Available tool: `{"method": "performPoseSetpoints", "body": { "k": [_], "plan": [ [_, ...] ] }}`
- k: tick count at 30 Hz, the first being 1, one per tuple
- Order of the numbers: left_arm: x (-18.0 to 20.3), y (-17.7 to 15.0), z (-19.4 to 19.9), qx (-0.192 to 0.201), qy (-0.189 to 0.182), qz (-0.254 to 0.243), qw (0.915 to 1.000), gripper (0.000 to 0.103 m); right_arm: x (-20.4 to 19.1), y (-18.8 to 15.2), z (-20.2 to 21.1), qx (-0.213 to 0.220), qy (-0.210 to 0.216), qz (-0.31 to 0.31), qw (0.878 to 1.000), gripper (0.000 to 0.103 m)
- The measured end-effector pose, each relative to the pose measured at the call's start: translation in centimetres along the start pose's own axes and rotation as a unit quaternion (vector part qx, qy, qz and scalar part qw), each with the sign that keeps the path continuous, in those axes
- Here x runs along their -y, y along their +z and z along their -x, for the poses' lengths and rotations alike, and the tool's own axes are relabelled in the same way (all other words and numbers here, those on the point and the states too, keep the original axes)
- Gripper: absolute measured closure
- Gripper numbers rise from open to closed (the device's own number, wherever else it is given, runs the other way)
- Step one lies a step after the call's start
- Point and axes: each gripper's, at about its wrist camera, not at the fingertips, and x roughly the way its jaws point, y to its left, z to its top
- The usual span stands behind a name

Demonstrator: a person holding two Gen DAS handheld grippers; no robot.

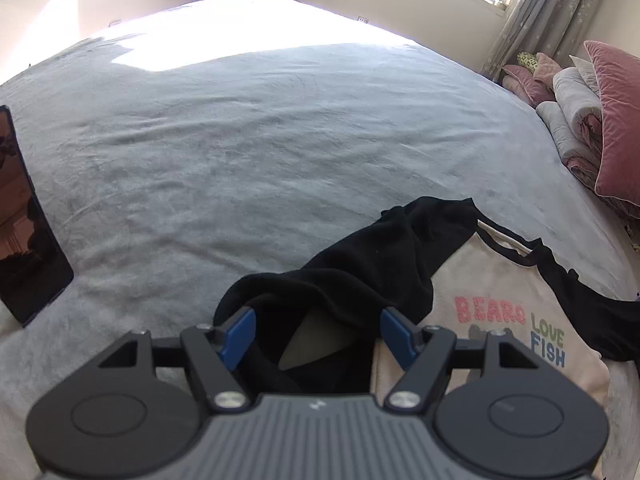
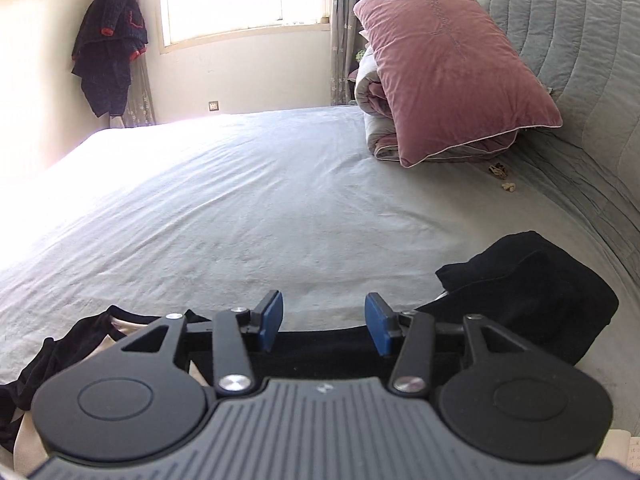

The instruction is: Fold clothes

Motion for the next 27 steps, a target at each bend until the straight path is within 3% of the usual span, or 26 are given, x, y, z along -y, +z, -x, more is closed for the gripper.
{"method": "performPoseSetpoints", "body": {
  "k": [9,11,14,15,16,22,27],
  "plan": [
    [-4.7,-2.7,-2.1,-0.032,-0.007,0.059,0.9977,0.036,-10.3,-2.2,-0.6,-0.058,0.11,0.029,0.992,0.051],
    [-5.0,-2.9,-2.6,-0.031,-0.002,0.065,0.9974,0.041,-12.9,-3.1,-1.1,-0.075,0.137,0.038,0.987,0.051],
    [-4.7,-3.1,-2.9,-0.006,0.019,0.043,0.9989,0.061,-16.7,-4.6,-1.5,-0.097,0.171,0.056,0.979,0.051],
    [-4.7,-3.0,-2.9,0.006,0.031,0.034,0.9989,0.078,-18.0,-5.3,-1.7,-0.103,0.18,0.063,0.976,0.051],
    [-5.0,-2.9,-3.0,0.015,0.026,0.039,0.9988,0.088,-19.3,-5.8,-1.9,-0.109,0.188,0.07,0.974,0.051],
    [-7.2,-1.8,-2.1,0.092,0.021,0.065,0.9934,0.091,-25.8,-8.0,-3.5,-0.139,0.229,0.108,0.957,0.051],
    [-9.2,-0.5,-0.2,0.167,0.018,0.081,0.9824,0.092,-29.4,-9.3,-5.8,-0.161,0.247,0.124,0.947,0.051]
  ]
}}
